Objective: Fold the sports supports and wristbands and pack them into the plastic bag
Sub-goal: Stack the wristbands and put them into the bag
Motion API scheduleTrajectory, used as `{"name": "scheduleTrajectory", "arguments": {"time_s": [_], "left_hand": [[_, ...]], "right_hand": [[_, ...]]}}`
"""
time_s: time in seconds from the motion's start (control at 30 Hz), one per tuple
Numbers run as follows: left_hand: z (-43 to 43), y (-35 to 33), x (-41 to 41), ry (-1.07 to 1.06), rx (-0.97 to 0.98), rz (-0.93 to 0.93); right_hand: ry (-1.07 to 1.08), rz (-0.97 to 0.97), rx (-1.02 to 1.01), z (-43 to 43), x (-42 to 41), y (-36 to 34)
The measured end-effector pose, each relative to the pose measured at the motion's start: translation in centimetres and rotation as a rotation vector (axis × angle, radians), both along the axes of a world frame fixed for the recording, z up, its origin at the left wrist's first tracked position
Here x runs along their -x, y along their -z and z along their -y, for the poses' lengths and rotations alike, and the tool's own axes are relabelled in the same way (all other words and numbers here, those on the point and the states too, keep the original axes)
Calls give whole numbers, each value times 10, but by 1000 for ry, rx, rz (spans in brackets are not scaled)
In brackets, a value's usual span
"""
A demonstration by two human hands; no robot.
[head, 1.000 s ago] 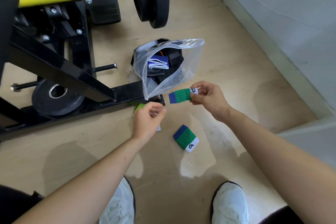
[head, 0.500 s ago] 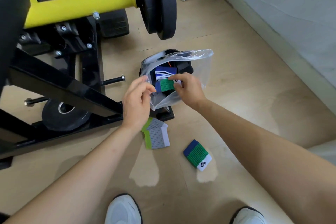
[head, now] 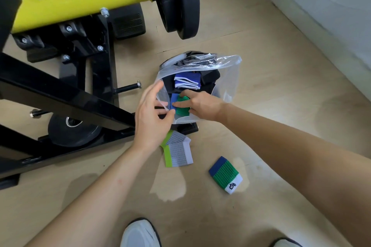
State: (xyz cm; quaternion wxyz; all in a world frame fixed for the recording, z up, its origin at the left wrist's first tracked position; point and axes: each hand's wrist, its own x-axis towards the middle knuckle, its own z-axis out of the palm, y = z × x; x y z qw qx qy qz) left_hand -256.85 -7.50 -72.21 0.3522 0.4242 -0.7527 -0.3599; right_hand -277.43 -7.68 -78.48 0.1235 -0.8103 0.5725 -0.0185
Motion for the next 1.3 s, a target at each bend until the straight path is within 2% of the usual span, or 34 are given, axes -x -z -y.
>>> {"name": "scheduleTrajectory", "arguments": {"time_s": [0.07,0.17,0.33,0.43,0.53,0.63,0.7,0.8,0.87,0.93,1.1,1.2,1.3], "left_hand": [[-1,-1,-1,-12,-9,-14],[-3,-4,-1,-50,-12,-43],[-1,-14,9,-46,-27,-108],[2,-16,8,-32,-79,-107],[4,-16,5,-15,-117,-83],[-2,-14,6,25,-106,-95],[-8,-11,5,28,-64,-78],[-25,-3,1,-35,102,28],[-41,7,-2,-90,202,83],[-59,22,-7,-95,223,103],[-90,69,-12,139,-44,279],[-107,96,-6,219,-253,377],[-121,118,0,185,-451,452]], "right_hand": [[-22,-130,-30,7,-4,-4],[55,-307,-58,21,-10,-14],[242,-430,-78,44,-14,-13],[336,-299,-215,50,-14,-3],[350,-14,-283,38,-4,-4],[392,221,-181,12,6,-16],[385,323,6,-14,7,-23],[346,319,243,-66,4,-20],[365,283,182,-104,3,-7],[434,249,10,-133,6,11],[589,265,-469,-170,7,51],[647,322,-496,-181,-2,69],[772,375,-464,-184,-10,80]]}}
